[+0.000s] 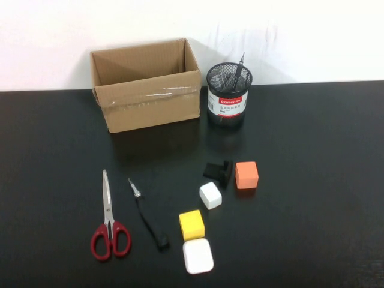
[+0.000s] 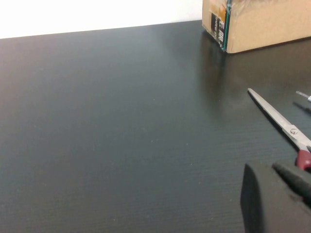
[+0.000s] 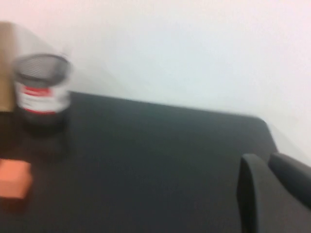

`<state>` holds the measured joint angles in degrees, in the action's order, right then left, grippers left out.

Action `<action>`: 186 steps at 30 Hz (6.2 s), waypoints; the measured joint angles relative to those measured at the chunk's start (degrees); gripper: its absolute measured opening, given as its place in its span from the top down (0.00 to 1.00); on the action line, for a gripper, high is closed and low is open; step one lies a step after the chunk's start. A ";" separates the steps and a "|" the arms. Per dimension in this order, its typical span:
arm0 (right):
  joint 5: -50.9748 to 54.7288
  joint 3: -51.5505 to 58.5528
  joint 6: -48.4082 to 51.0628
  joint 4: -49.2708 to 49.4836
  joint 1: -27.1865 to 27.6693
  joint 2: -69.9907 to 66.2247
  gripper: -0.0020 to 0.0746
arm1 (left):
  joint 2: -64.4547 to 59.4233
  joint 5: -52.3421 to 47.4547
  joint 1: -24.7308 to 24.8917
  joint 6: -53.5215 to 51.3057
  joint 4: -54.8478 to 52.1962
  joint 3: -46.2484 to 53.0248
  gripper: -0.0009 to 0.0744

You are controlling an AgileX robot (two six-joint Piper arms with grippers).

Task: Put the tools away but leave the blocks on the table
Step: Pick up the black Screwdriver from the table, then place the picked object into the round holder

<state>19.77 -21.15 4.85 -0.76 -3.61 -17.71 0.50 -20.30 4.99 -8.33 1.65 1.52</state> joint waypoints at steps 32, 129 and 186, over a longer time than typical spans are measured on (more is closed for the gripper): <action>1.93 22.63 -8.59 0.76 11.59 18.41 0.98 | 0.00 0.00 0.00 0.00 0.00 0.00 0.99; 2.03 22.63 -8.62 0.76 11.59 18.41 0.98 | -67.72 -35.66 2.57 15.24 17.20 -58.18 0.99; 2.03 22.63 -8.62 0.76 11.59 18.41 0.98 | -104.09 -2.43 26.91 5.73 18.58 -81.15 0.78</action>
<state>21.81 1.48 -3.76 0.00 7.98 0.70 -103.59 -22.73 31.90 -2.60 20.23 -79.63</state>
